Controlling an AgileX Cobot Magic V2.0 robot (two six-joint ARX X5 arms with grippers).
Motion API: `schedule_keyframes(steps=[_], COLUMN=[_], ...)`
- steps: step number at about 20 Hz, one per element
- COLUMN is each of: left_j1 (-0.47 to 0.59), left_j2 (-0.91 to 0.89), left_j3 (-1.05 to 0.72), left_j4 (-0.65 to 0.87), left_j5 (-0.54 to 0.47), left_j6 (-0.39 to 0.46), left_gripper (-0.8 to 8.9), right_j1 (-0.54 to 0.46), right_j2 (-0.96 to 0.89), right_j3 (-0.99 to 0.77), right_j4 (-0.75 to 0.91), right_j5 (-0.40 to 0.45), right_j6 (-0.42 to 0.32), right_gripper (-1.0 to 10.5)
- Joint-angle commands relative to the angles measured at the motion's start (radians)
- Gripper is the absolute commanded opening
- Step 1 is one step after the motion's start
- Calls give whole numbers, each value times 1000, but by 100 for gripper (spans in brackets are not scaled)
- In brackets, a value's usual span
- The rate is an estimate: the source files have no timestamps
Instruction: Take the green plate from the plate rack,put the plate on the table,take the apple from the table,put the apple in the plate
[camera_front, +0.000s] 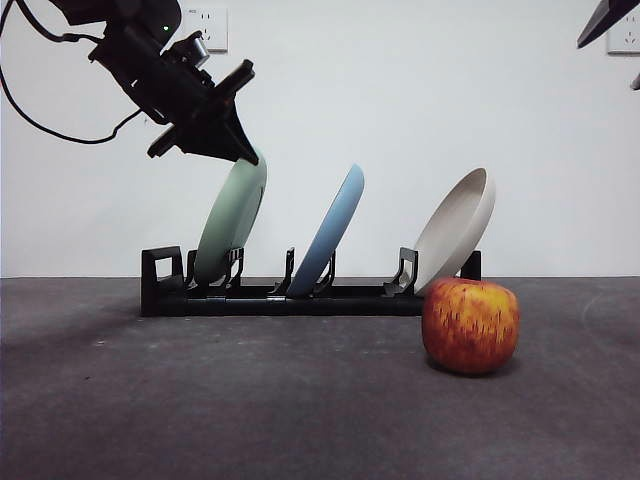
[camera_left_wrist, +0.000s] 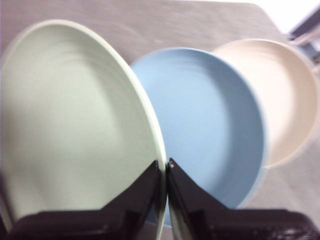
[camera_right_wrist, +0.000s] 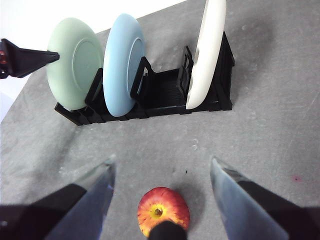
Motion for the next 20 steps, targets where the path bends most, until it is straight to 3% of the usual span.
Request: schedule_keyframes(steps=[1,5,9,12,14,16,20], left_j1=[6,-2,-16,-55,-108,-192,-400], left_j2=[-45,-166,-350,-492,-568,-613,-616], left_j3=[-2,8,8,8,8,8,-10], left_j4=[31,42,-50,-261,-421,-547,-657], left_j5=[61,81,201,193,115,-37,-270], left_j6=[23,23,26,160,273,350,359], left_gripper=[-9,-9,-9,-9,-9,-8,-8], right_j1=[1,0,0,0,0,0,0], right_j2=[0,0,0,0,0,0,0], right_j3=[3,3,3,3,3,3,3], right_j4=[6,6,6,7,8,14,14], right_j5=[3,3,3,3,4,4,4], right_j6=[6,5,5,5,2,2,3], right_gripper=[315,315,315,315,315,315,315])
